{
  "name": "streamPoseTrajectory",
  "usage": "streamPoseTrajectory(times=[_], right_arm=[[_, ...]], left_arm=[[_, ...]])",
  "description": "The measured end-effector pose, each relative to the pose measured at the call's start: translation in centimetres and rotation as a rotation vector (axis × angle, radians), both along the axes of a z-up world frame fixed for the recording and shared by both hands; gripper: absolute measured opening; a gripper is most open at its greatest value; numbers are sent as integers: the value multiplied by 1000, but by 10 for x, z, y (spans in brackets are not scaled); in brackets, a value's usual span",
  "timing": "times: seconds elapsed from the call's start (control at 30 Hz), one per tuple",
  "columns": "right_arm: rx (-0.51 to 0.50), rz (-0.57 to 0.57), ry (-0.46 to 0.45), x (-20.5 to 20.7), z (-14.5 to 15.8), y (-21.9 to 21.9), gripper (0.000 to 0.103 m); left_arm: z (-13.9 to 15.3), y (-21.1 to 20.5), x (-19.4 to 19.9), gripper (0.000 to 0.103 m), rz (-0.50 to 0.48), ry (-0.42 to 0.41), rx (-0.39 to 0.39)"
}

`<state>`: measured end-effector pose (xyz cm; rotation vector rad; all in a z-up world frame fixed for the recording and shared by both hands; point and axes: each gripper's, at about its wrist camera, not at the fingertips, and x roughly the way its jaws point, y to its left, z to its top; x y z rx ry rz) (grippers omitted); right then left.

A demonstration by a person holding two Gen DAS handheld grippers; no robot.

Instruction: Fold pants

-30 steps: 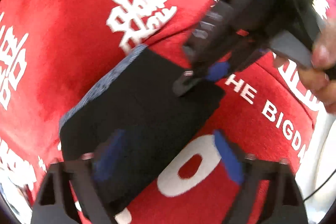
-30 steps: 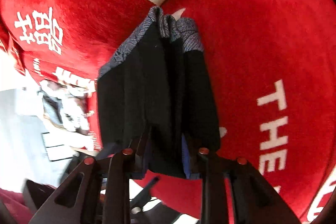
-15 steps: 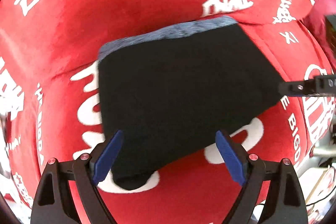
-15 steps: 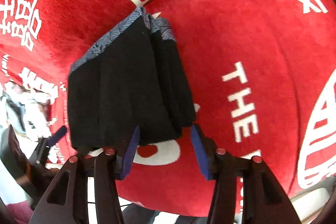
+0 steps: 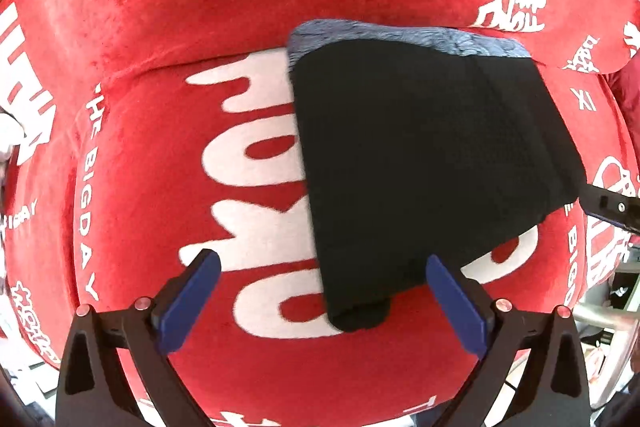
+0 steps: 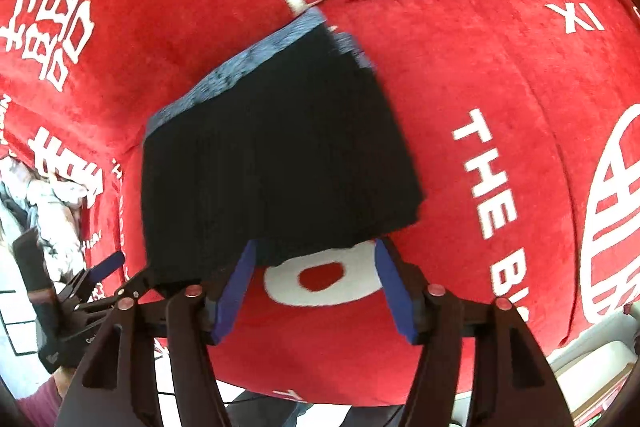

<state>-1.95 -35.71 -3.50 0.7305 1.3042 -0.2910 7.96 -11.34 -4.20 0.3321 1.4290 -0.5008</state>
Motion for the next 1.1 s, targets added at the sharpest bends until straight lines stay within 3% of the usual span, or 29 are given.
streamPoseTrajectory(times=[0.1,0.5,0.8,1.1], right_arm=[[-2,19,-8,8,2,18,79],[21,76,-6,28,-3,61,82],[-15,84,3,26,3,31,82],[-77,61,24,51,4,-30,82]], left_arm=[[0,12,4,103,0,17,-6],[-10,35,10,103,0,45,7],[-11,26,32,103,52,36,4],[-15,3,90,103,183,-20,23]])
